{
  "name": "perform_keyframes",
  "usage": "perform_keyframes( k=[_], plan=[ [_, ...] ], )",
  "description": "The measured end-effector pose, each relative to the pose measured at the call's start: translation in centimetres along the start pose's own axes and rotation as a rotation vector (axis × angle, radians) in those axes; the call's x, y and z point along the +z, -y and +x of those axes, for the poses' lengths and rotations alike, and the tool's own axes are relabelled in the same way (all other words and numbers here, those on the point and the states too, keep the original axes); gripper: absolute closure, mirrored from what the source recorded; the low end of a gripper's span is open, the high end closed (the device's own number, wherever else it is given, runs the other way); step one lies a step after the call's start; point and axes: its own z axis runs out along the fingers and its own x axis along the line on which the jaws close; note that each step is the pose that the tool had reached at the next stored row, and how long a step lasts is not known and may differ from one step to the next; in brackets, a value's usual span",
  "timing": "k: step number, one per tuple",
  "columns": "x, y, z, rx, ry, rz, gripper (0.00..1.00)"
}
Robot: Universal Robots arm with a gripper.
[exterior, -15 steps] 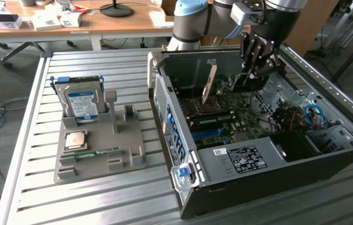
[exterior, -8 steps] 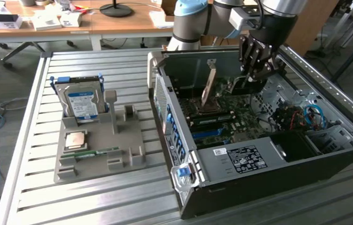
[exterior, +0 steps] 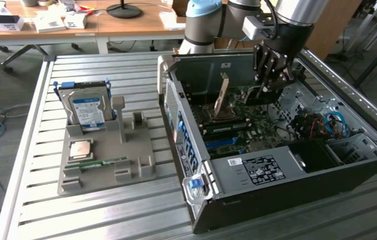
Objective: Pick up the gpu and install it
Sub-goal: 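Insert the gpu into the slot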
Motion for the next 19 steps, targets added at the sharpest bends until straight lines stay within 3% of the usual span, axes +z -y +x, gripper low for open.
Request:
perform_keyframes(
  k=[5,19],
  plan=[
    [0.69,-0.01,0.0,0.0,-0.0001,0.0,0.74],
    [1.35,-0.11,0.0,0.0,0.0,0.0,0.74]
  ],
)
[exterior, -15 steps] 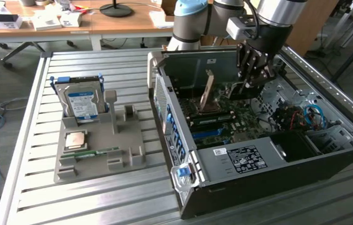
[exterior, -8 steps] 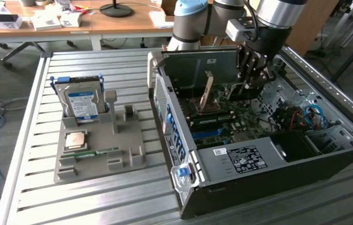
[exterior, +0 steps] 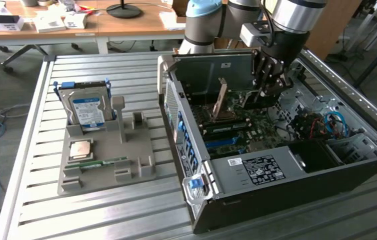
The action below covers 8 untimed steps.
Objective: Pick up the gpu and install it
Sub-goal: 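Insert the gpu into the slot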
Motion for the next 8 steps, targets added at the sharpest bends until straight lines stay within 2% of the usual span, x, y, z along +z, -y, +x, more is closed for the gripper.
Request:
perform_keyframes(
  k=[8],
  plan=[
    [0.09,-0.02,0.33,0.0,0.0,0.0,0.74]
  ],
)
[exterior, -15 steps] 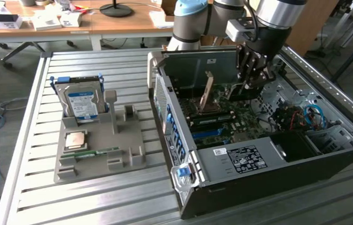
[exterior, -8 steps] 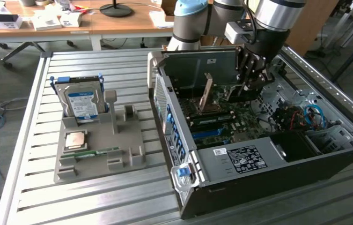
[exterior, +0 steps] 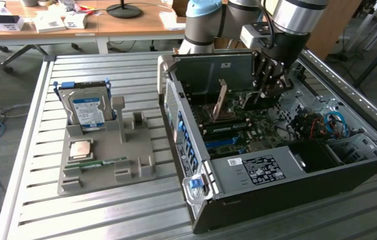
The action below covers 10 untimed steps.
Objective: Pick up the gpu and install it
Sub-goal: 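Insert the gpu into the slot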
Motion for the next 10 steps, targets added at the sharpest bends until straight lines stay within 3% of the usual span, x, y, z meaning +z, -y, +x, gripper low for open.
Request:
perform_keyframes(
  k=[10],
  plan=[
    [0.18,0.0,0.12,0.0,0.0,0.0,0.74]
  ],
)
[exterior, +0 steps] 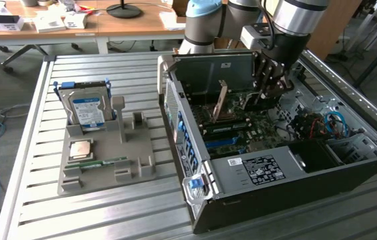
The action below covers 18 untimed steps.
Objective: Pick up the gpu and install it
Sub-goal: 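Insert the gpu into the slot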
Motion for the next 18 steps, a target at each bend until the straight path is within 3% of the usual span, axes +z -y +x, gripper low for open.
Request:
perform_keyframes(
  k=[18],
  plan=[
    [1.96,0.01,0.2,0.0,0.003,-0.0001,0.74]
  ],
)
